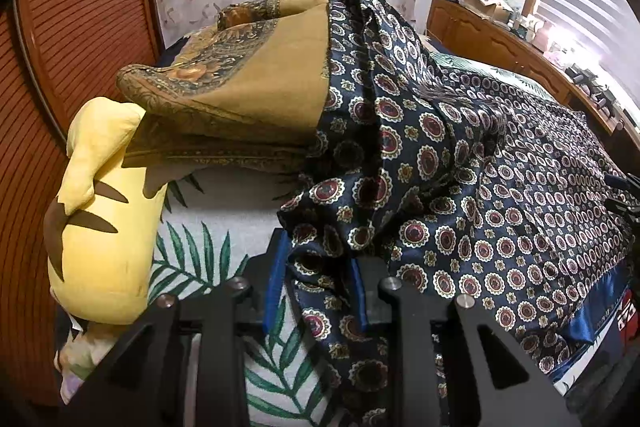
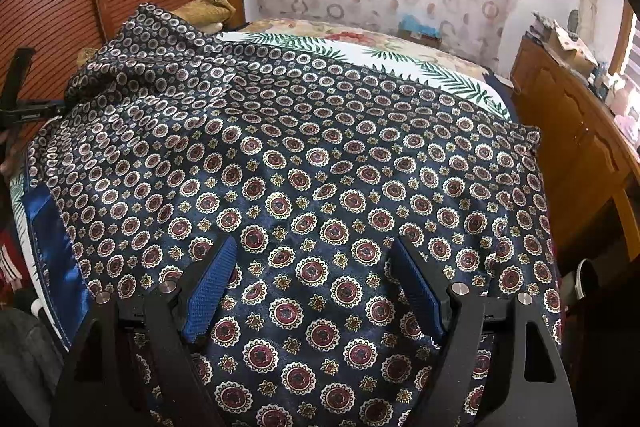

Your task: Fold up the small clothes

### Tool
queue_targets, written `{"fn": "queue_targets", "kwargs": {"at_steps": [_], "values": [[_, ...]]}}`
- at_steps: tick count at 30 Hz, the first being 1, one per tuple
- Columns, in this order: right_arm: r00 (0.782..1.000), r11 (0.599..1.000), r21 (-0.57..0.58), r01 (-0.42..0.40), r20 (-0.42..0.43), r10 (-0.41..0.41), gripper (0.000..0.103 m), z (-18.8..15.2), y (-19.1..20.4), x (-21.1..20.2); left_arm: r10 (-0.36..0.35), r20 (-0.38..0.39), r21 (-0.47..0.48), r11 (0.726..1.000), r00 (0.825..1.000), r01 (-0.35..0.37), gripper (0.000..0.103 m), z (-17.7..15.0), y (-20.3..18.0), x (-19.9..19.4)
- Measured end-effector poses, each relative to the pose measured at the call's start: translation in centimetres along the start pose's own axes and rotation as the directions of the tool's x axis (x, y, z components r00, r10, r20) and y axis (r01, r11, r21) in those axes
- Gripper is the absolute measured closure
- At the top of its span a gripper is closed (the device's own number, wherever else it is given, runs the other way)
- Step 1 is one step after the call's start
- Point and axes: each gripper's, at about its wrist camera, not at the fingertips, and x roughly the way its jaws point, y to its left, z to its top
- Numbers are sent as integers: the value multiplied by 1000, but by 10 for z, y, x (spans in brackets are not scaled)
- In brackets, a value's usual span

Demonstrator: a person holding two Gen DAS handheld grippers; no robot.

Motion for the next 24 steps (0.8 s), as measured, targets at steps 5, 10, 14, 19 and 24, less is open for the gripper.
{"fn": "queue_targets", "kwargs": {"at_steps": [5, 10, 14, 19, 24], "values": [[1000, 1000, 4, -3, -3, 3, 22, 0, -1, 1, -73, 17, 8, 997, 997, 73, 100, -2, 0, -4], [1000, 1000, 19, -6, -4, 7, 22, 1, -3, 2, -124, 117, 15, 992, 985, 123, 103, -3, -11, -34], [1000, 999, 38, -10, -2, 10, 22, 1, -5, 1, -148, 204, 28, 989, 968, 146, 103, 0, -28, -66], [1000, 998, 54, -14, 6, 14, 22, 0, -8, 1, -175, 250, 67, 984, 952, 163, 103, 4, -50, -84], [1000, 997, 74, -22, 10, 21, 22, 0, -11, 1, -185, 262, 109, 981, 947, 162, 103, 6, -73, -89]]}}
